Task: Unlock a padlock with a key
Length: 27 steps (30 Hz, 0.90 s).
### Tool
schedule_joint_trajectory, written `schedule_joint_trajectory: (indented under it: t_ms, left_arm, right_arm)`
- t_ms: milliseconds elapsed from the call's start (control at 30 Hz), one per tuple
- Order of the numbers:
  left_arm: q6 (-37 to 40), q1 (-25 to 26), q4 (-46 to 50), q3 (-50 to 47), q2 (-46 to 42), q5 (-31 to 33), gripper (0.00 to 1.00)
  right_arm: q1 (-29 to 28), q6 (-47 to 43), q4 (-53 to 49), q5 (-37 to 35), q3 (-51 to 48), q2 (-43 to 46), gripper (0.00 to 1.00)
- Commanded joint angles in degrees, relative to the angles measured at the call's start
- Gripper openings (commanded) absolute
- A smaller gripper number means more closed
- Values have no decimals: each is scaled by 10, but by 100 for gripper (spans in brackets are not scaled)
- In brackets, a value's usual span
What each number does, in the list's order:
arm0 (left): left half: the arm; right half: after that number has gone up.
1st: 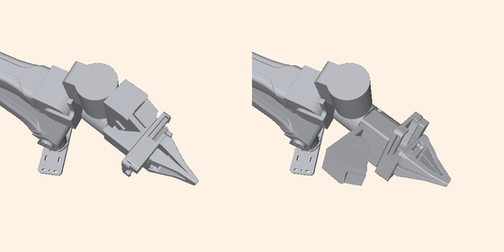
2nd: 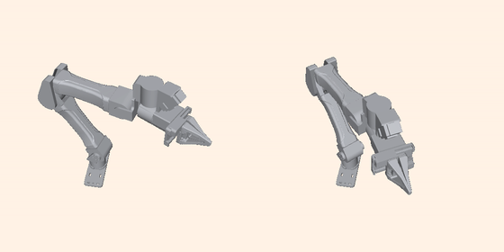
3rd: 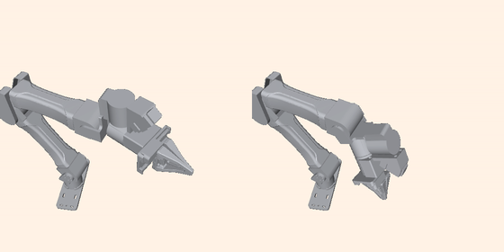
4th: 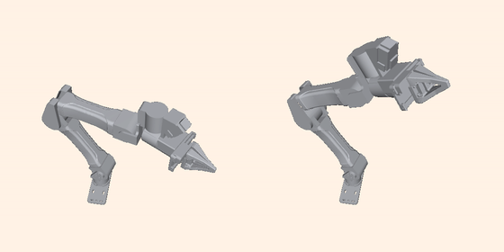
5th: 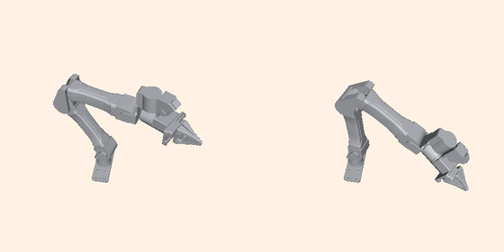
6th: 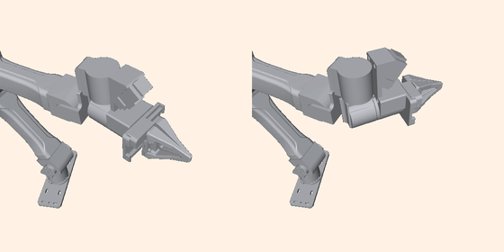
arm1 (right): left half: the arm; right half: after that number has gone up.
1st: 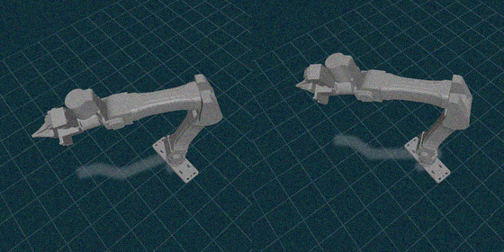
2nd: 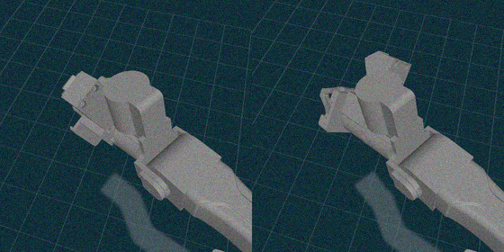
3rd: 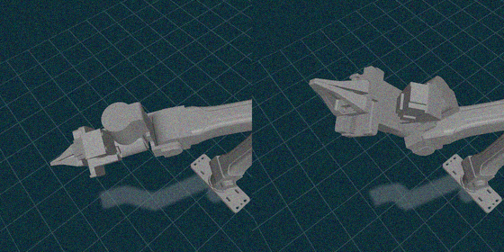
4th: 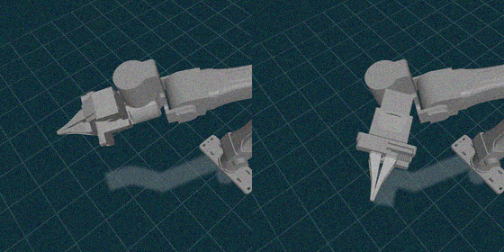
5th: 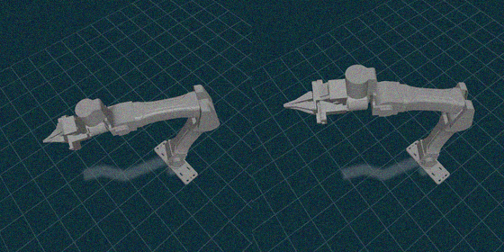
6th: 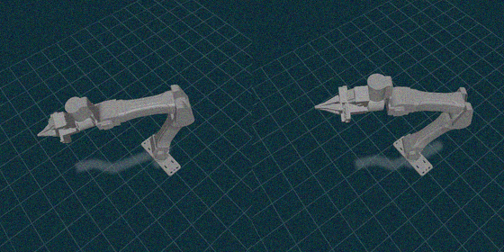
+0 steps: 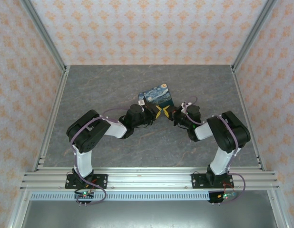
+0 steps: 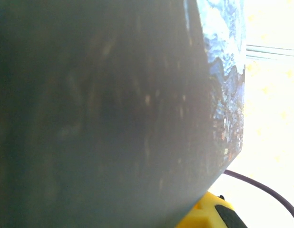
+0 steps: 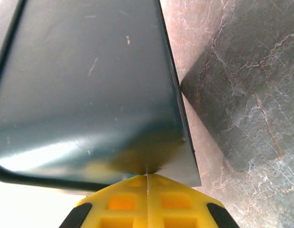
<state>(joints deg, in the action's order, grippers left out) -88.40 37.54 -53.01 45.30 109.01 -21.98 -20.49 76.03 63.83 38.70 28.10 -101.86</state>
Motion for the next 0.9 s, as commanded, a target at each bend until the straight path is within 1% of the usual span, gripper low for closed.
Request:
schedule_joint_trajectory:
  t_ms: [0, 167, 433, 467, 500, 533, 600, 667, 767, 867]
  left_arm:
    - [12, 32, -34, 15, -21, -84, 0]
    - [15, 32, -29, 16, -21, -82, 0]
    - [33, 32, -29, 5, -2, -53, 0]
    - [41, 31, -3, 4, -3, -46, 0]
    - [49, 31, 5, 1, -6, -39, 0]
    - [62, 30, 17, -1, -10, -32, 0]
    - [87, 28, 53, -2, -21, -21, 0]
    - [105, 24, 77, -5, -27, -18, 0]
    - [116, 14, 87, -11, -28, -22, 0]
    - [128, 6, 99, -18, -30, -30, 0]
  right_arm:
    - [0, -6, 55, 30, 24, -19, 0]
    - [0, -2, 66, 28, 16, -19, 0]
    - [-5, -7, 30, 26, 6, 7, 0]
    - [-6, -10, 24, 24, 3, 12, 3]
    - [-5, -12, 20, 23, 0, 17, 8]
    - [-5, -15, 15, 20, -3, 23, 16]
    - [-6, -24, -1, 13, -9, 36, 37]
    - [-5, -37, -23, 4, -15, 53, 52]
    - [0, -58, -69, -5, -26, 81, 67]
    - [4, -92, -127, -2, -34, 111, 75]
